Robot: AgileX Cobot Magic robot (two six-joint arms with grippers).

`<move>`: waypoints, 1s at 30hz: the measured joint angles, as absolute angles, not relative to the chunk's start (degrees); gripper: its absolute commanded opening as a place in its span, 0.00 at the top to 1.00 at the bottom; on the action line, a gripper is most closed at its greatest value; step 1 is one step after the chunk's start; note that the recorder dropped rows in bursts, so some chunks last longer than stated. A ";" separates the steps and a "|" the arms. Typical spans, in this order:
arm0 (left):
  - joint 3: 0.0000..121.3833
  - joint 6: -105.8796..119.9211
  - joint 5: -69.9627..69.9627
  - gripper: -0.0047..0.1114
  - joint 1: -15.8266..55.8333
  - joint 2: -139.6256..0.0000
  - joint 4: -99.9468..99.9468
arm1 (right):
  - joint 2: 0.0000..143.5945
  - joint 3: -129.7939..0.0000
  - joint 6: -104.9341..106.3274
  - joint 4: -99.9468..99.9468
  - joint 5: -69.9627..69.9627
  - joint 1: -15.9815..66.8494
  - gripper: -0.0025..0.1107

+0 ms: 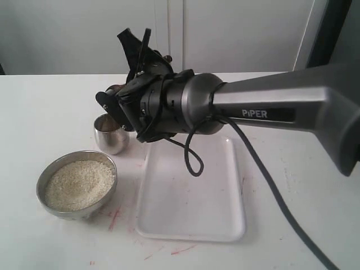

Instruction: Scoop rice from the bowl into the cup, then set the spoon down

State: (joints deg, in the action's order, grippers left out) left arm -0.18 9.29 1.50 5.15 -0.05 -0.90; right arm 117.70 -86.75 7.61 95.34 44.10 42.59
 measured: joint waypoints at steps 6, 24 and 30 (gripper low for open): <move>-0.18 9.29 1.50 0.84 5.15 -0.05 -0.90 | 116.75 -86.75 7.61 91.85 44.19 42.59 0.98; -0.18 9.29 1.50 0.84 5.15 -0.05 -0.90 | 113.08 -86.75 -21.39 64.37 43.83 42.59 0.98; -0.18 9.29 1.50 0.84 5.15 -0.05 -0.90 | 107.13 -86.75 -25.19 44.49 41.50 42.59 0.98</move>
State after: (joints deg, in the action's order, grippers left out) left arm -0.18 9.29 1.50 5.15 -0.05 -0.90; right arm 107.13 -86.75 -25.19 44.49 41.50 42.59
